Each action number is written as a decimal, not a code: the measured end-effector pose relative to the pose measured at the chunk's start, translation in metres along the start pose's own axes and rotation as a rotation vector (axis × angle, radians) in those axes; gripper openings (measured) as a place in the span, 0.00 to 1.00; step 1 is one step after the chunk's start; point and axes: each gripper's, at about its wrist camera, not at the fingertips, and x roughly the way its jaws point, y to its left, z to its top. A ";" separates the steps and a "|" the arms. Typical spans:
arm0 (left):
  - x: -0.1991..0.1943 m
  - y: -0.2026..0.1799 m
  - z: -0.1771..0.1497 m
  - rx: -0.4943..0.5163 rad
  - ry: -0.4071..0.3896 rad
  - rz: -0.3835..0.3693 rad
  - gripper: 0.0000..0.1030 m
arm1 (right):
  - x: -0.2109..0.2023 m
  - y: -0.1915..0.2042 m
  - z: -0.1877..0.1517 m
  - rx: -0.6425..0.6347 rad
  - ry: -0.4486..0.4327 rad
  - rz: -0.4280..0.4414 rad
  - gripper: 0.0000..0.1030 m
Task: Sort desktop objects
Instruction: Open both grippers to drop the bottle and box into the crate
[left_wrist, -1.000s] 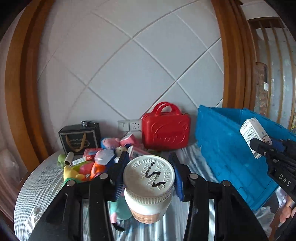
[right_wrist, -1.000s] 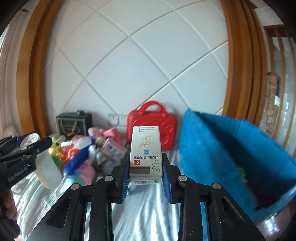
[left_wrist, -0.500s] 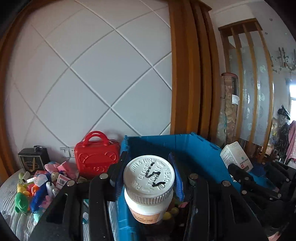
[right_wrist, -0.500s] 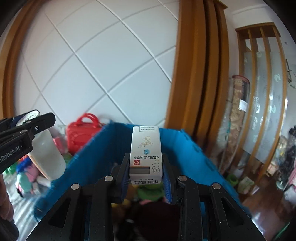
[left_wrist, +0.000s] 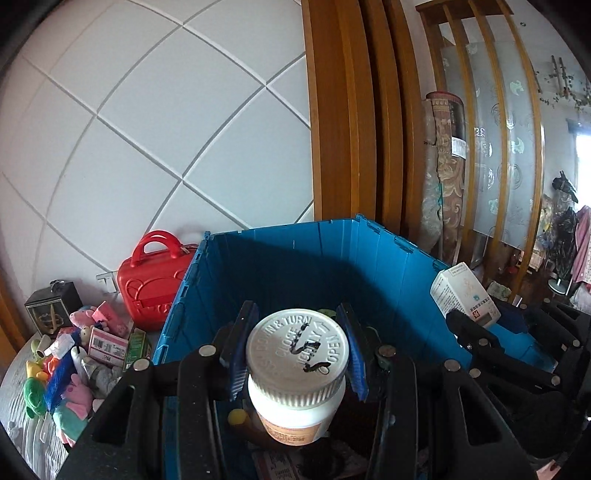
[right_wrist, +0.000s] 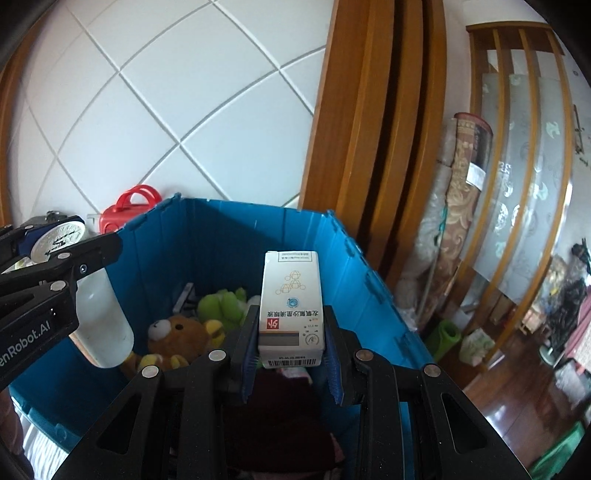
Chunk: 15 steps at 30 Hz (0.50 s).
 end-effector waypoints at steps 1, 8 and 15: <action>0.001 0.001 -0.001 0.000 0.006 0.001 0.42 | 0.002 -0.001 -0.001 -0.001 0.003 -0.002 0.29; 0.008 0.006 -0.005 -0.014 0.035 0.003 0.49 | 0.008 -0.007 -0.001 -0.005 -0.006 -0.020 0.42; -0.001 0.018 -0.006 -0.034 0.013 0.041 0.80 | -0.005 -0.011 0.001 0.015 -0.063 -0.023 0.93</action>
